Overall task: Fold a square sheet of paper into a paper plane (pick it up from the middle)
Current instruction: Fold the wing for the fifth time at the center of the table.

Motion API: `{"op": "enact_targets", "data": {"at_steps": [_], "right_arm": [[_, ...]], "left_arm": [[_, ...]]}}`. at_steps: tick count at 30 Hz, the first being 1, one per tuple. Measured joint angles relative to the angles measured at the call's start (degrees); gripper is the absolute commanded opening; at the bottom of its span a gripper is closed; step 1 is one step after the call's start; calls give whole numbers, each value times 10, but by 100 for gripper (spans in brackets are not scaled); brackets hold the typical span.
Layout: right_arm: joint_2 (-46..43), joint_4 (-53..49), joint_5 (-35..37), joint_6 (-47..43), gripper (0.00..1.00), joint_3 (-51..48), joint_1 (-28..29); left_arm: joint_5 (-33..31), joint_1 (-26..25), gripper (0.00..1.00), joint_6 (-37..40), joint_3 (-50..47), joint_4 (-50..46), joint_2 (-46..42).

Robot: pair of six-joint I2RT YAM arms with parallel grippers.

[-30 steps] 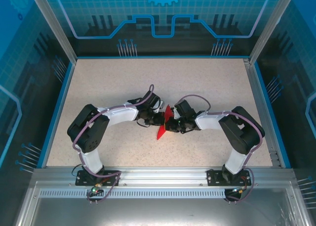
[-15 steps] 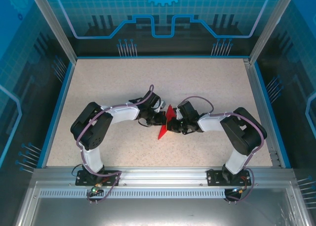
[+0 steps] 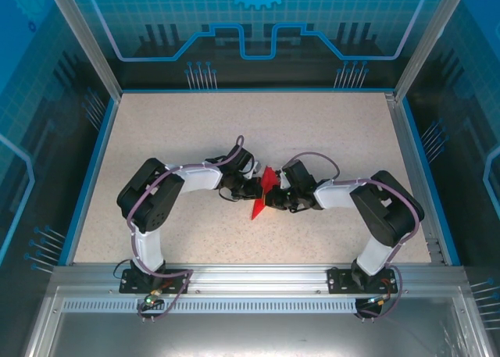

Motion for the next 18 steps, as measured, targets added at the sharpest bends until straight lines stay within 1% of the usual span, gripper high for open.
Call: {"op": "enact_targets", "data": {"at_steps": [8,18], "right_arm": [[-32,-37,12,0,11,0,-21],[-10,-44,12,0,13,15,-25]], "left_arm": [[0,1,4,0,0,0,0],[0,1,4,0,0,0,0]]}}
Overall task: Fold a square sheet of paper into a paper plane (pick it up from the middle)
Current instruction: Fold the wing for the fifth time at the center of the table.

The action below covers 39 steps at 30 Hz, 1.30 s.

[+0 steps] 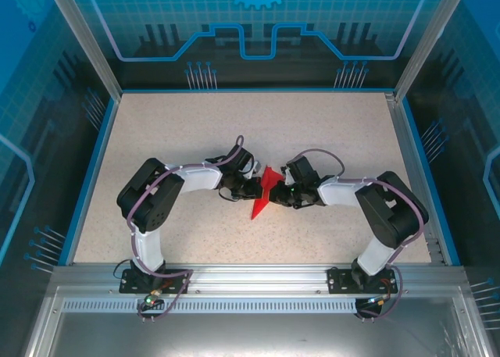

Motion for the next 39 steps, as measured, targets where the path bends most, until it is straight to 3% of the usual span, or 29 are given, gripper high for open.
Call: {"op": "enact_targets", "data": {"at_steps": [21,39], "right_arm": [[18,-9,-15,0,10,11,-6],[22,-4,-26,3,10,11,-9]], "left_arm": [[1,-2,5,-9,1,-5,-30],[19,-15,5,-31,11,8,2]]}}
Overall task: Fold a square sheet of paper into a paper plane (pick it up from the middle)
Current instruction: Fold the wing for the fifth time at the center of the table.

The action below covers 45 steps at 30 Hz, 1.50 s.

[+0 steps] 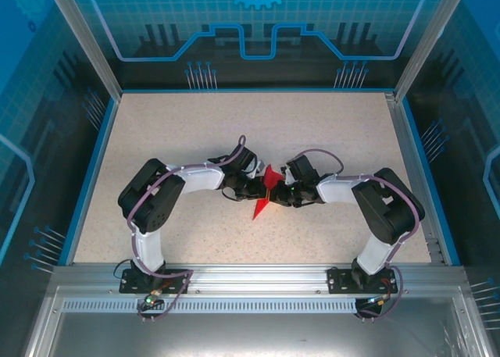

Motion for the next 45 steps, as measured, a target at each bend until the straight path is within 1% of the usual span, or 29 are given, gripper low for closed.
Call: {"op": "enact_targets", "data": {"at_steps": [15,23,29,35,37,45], "right_arm": [[2,17,-14,10,10,-8,-6],[0,22,-15,10,11,-12,-7],[-4,24,-13,10,12,-15,-7],[-20,24,-13,9,12,-26,-12],[-32,21,-14,7,12,-29,-19],[-67,21,-32,3,12,-30,-63]], "left_arm": [[11,-2,5,-11,10,9,18],[11,-2,6,6,17,-2,29],[9,-2,10,22,26,-17,32],[5,-2,20,37,28,-21,32],[7,-3,25,37,28,-18,32],[18,-3,27,42,28,-9,32]]}}
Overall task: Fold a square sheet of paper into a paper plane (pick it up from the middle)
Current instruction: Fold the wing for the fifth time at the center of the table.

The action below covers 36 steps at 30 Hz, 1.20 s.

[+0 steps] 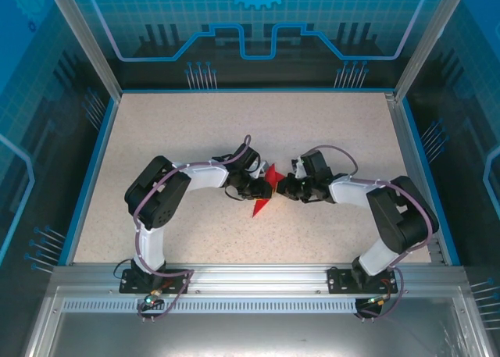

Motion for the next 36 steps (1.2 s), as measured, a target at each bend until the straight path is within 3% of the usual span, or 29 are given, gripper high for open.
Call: {"op": "enact_targets", "data": {"at_steps": [6,12,22,36], "right_arm": [[-5,8,-20,1,12,0,-30],[12,24,-43,3,11,13,-31],[75,38,-55,7,10,44,-22],[123,20,-49,-9,10,65,-6]], "left_arm": [[5,0,28,10,-3,9,0],[8,0,18,26,-10,22,0],[9,1,10,39,-17,32,0],[12,2,10,51,-17,31,0]]}}
